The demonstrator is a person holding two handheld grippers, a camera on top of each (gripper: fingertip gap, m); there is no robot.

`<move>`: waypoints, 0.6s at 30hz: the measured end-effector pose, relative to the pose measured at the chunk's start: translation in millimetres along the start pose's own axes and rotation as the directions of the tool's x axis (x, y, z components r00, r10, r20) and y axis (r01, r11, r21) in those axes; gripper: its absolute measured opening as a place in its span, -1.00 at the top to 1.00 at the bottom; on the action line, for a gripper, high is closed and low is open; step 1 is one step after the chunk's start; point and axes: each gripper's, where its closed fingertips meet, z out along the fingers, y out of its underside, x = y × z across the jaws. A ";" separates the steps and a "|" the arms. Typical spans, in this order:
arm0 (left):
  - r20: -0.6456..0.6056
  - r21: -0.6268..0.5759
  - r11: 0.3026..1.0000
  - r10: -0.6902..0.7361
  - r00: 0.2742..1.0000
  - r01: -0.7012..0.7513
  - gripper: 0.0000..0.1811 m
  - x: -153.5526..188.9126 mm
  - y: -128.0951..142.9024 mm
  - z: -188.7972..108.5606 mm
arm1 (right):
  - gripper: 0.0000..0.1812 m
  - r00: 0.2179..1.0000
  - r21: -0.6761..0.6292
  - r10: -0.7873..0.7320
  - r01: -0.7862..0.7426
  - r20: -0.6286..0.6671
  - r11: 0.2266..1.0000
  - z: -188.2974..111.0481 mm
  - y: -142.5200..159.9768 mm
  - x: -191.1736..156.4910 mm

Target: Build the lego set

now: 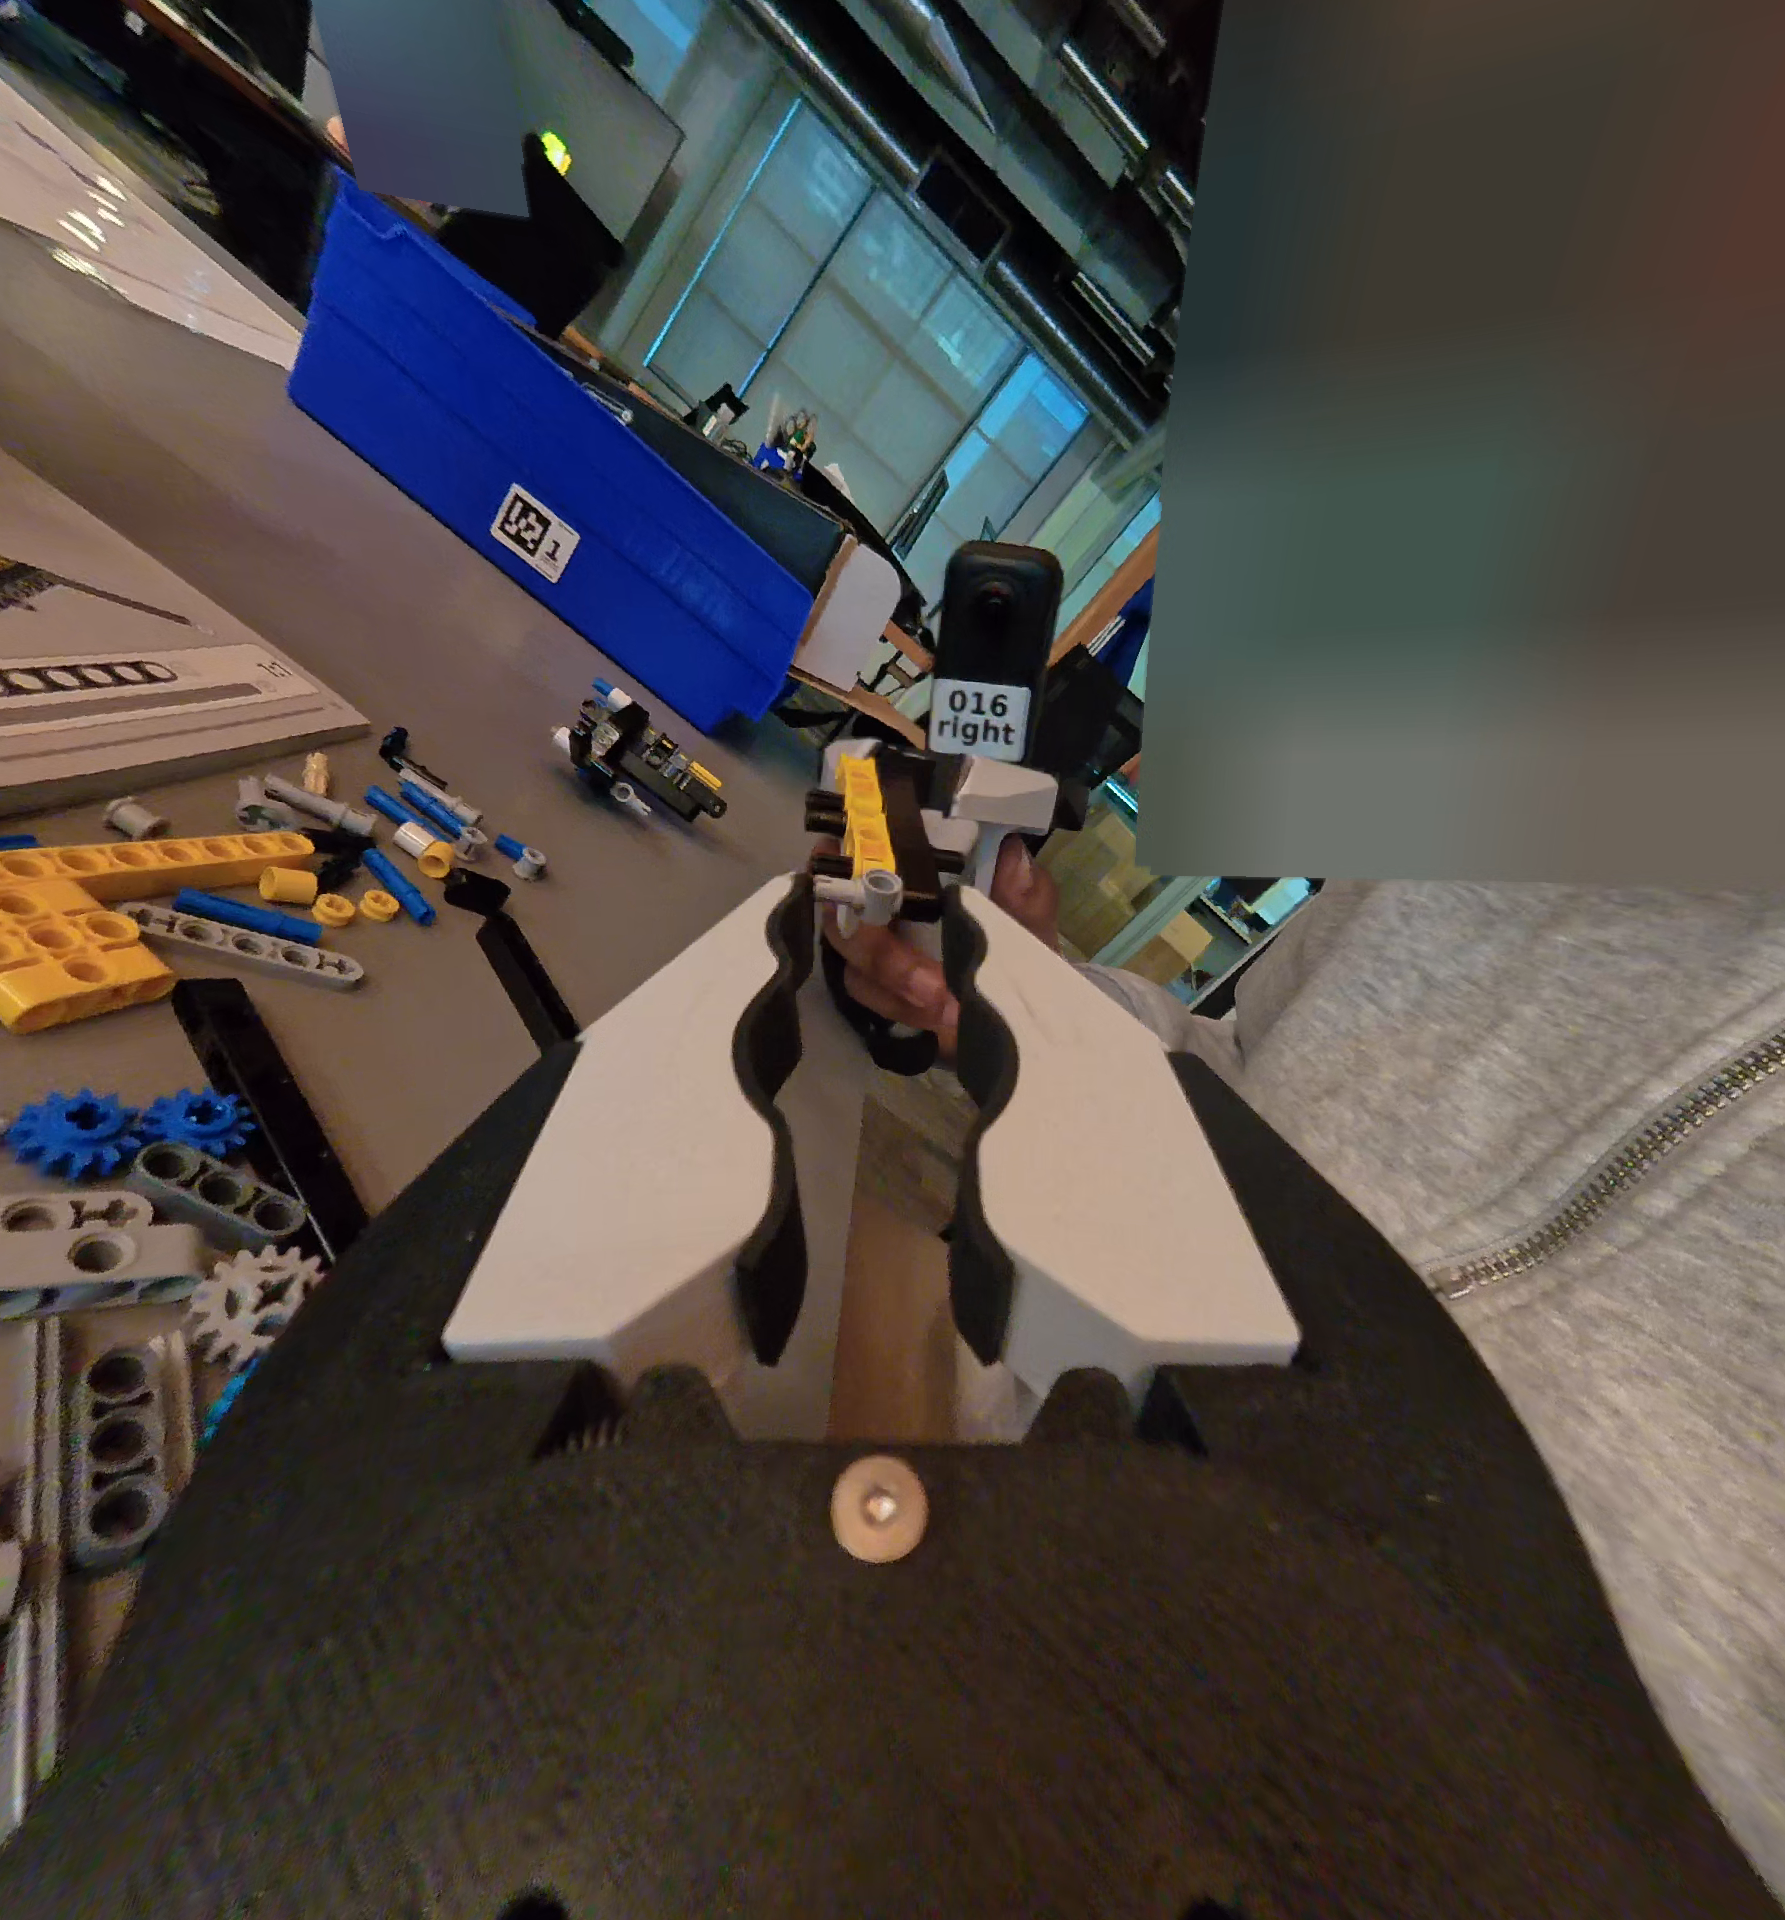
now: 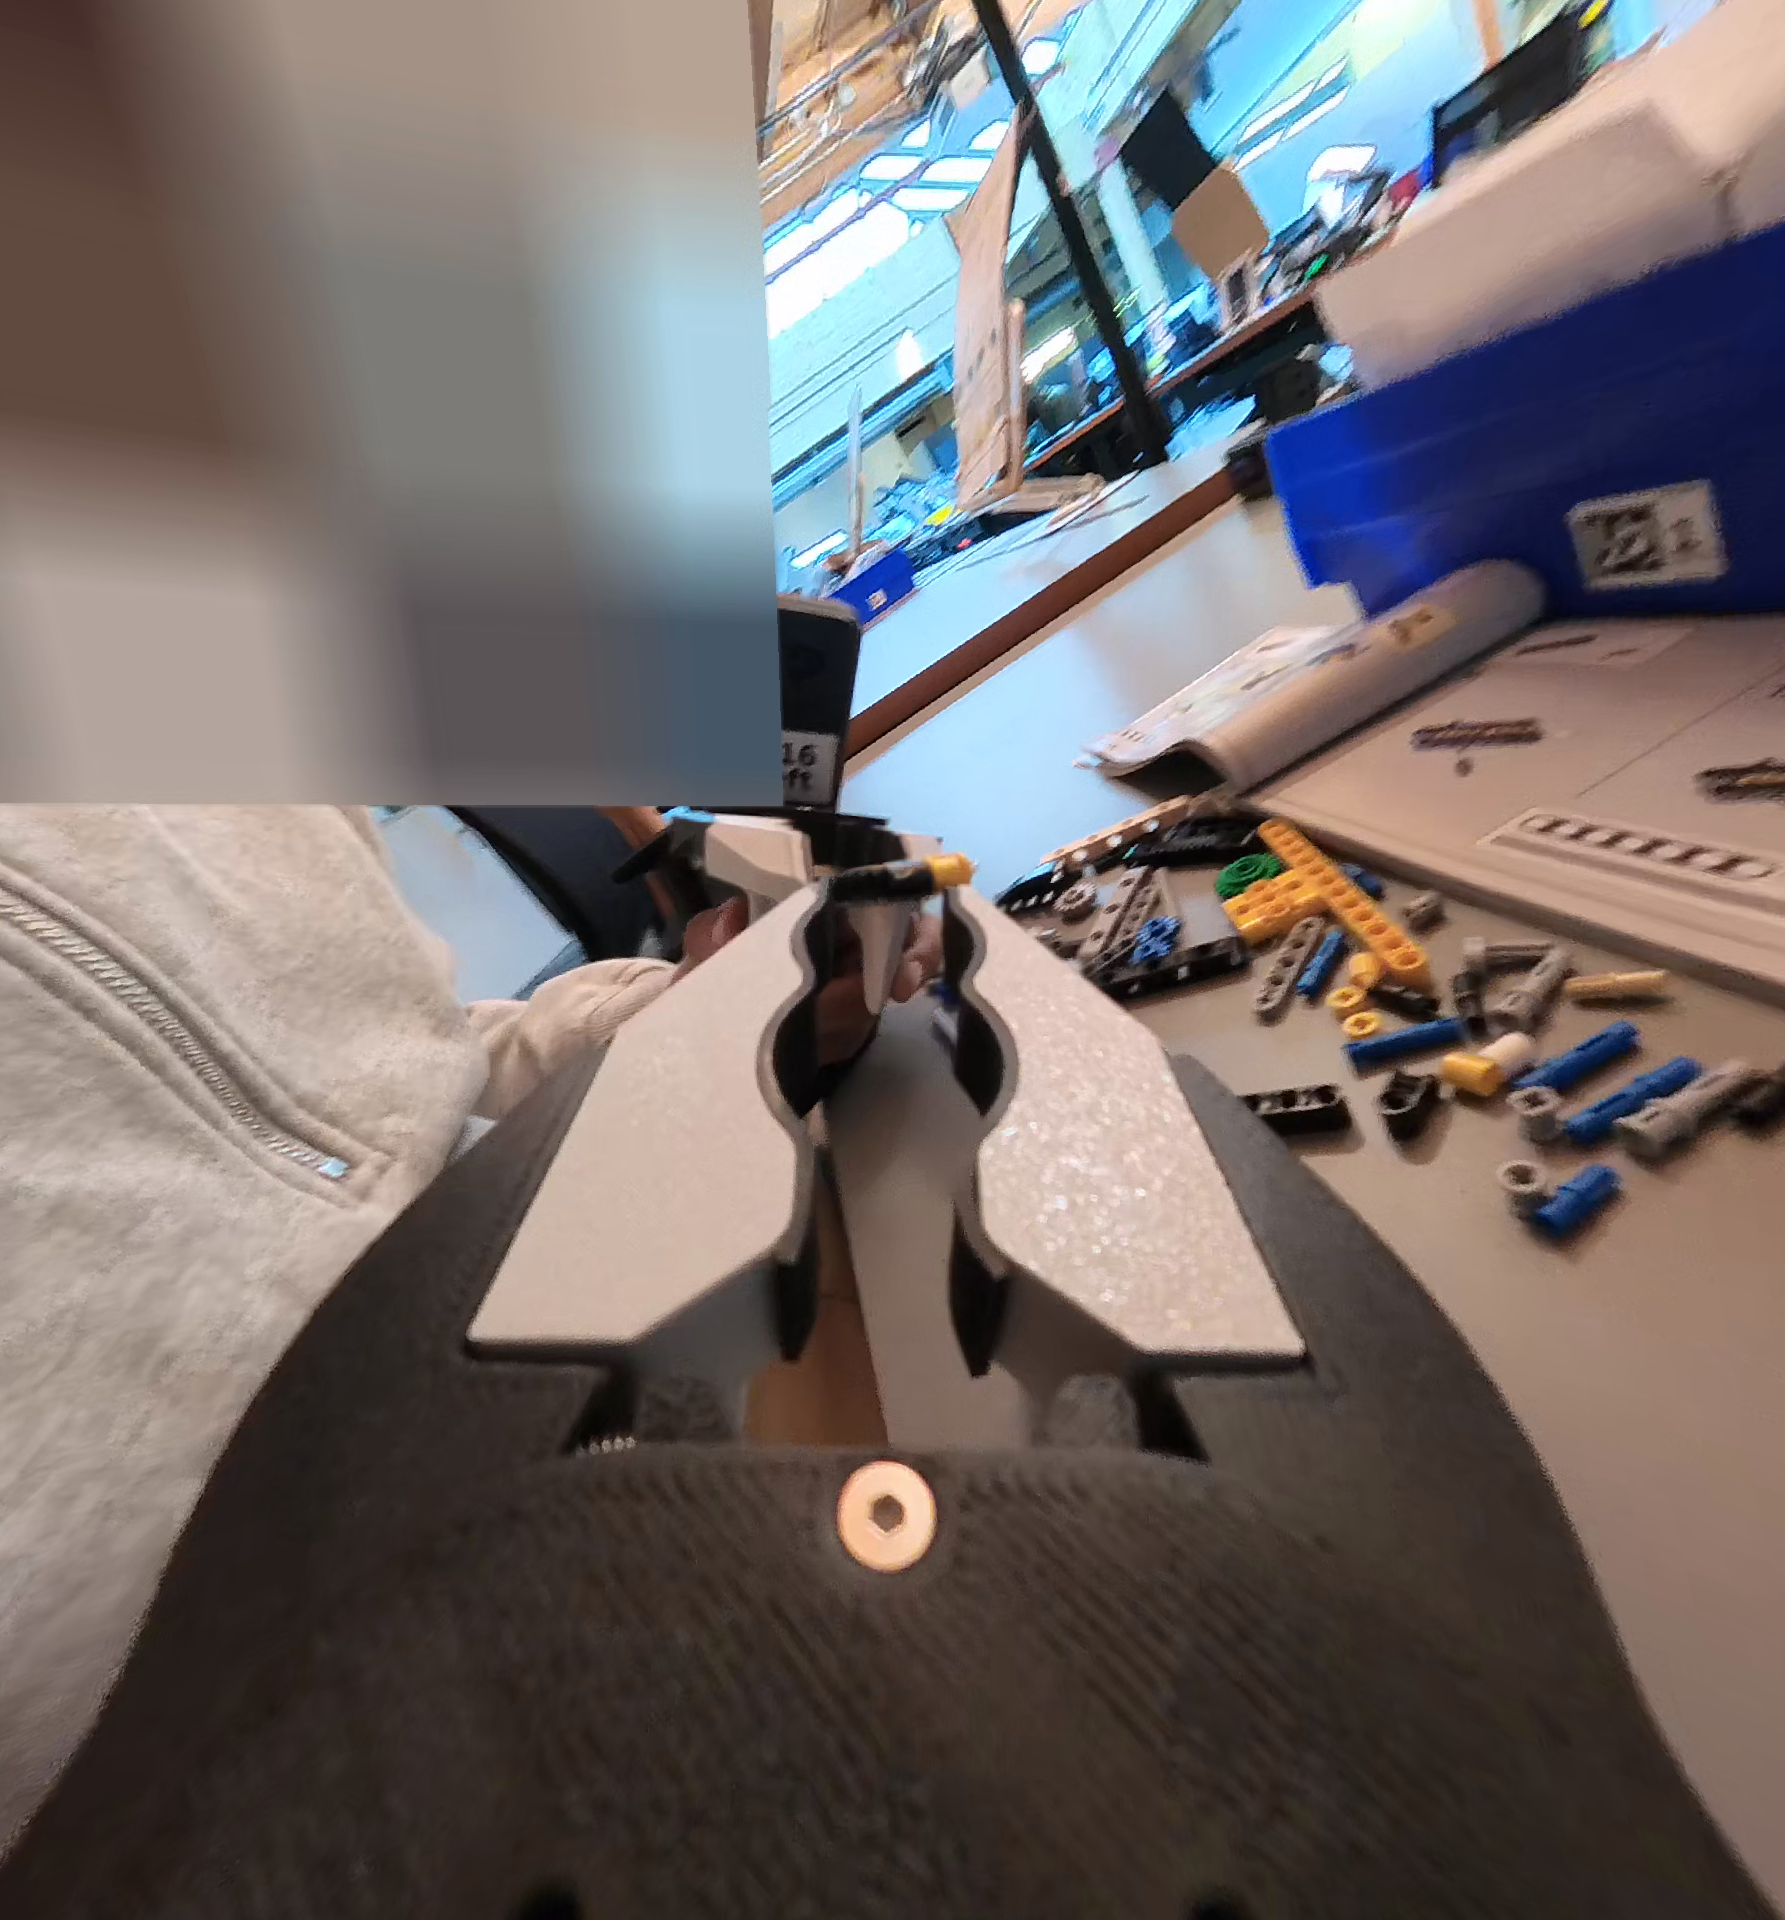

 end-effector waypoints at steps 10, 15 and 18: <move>0.113 0.080 0.996 0.025 0.993 -0.035 0.76 -10.7 -9.5 -5.3 | 0.69 0.747 -0.201 -0.595 0.560 -0.297 0.804 0.8 1.3 -1.0; 0.153 0.076 0.995 0.048 0.987 -0.060 0.76 -12.0 -7.6 -4.6 | 0.67 0.554 -0.359 -0.784 0.698 -0.278 0.620 14.0 19.2 -7.7; 0.146 0.049 0.997 0.059 0.987 -0.067 0.76 -9.0 -2.3 -2.1 | 0.70 0.467 -0.455 -0.848 0.716 -0.252 0.530 17.9 29.8 -1.0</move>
